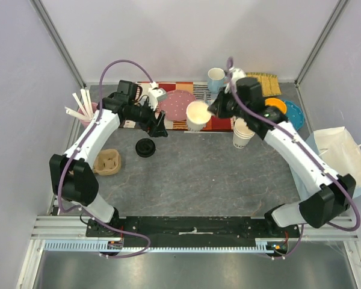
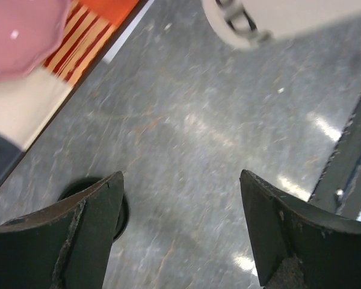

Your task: Pack the takeout coffee

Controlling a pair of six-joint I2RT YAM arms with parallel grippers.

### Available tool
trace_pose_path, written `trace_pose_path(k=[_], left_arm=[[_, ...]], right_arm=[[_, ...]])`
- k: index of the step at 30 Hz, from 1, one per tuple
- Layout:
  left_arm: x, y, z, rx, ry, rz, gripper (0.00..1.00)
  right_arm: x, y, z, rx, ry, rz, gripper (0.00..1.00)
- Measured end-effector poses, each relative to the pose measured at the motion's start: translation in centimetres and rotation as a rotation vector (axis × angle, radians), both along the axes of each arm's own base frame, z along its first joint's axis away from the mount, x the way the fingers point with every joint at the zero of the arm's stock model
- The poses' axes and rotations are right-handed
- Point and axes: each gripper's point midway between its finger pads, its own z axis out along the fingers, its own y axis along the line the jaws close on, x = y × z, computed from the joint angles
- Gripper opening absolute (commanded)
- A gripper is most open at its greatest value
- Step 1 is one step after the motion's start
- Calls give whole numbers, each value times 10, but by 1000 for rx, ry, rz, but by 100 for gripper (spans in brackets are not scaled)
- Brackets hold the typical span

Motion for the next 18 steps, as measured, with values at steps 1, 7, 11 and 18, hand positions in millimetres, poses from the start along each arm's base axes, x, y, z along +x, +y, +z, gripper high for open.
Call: trace_pose_path(k=[1, 7, 11, 18], left_arm=[[4, 10, -9, 31, 3, 21, 79], [7, 35, -43, 133, 15, 33, 75], [-1, 48, -70, 199, 32, 23, 70], [-10, 71, -108, 327, 40, 30, 66]], right_arm=[[-5, 9, -19, -12, 30, 22, 0], [-23, 35, -123, -93, 209, 91, 0], [-35, 42, -169, -118, 266, 115, 0], [-44, 75, -197, -143, 236, 167, 0]])
